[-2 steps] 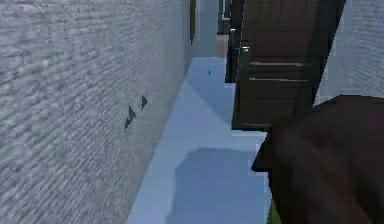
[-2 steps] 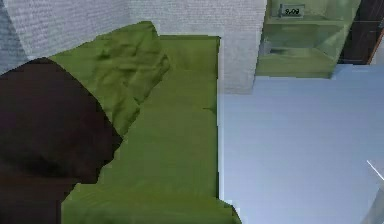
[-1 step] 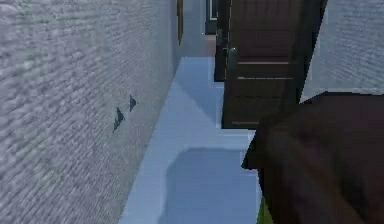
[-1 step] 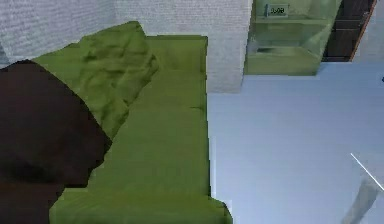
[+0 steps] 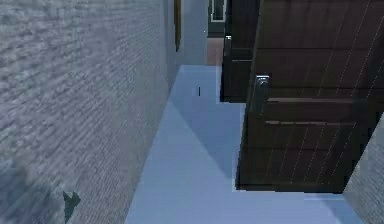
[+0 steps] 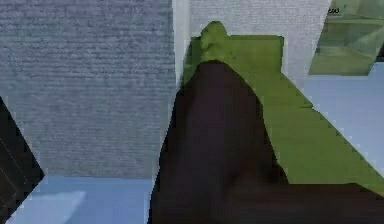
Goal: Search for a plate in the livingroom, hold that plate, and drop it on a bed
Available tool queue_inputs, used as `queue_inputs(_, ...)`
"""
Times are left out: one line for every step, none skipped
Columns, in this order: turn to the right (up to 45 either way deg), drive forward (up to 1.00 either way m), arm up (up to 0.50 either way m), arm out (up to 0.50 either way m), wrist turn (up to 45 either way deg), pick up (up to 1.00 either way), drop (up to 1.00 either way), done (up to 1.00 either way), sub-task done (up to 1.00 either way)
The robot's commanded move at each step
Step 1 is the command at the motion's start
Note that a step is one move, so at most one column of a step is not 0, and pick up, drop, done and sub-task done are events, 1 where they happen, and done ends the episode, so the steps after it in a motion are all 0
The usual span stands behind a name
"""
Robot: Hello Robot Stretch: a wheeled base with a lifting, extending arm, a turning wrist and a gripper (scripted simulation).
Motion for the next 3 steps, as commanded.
queue_inputs(0.0, 1.00, 0.00, 0.00, 0.0, 0.00, 0.00, 0.00, 0.00)
queue_inputs(0.0, 1.00, 0.00, 0.00, 0.0, 0.00, 0.00, 0.00, 0.00)
queue_inputs(0.0, 1.00, 0.00, 0.00, 0.0, 0.00, 0.00, 0.00, 0.00)
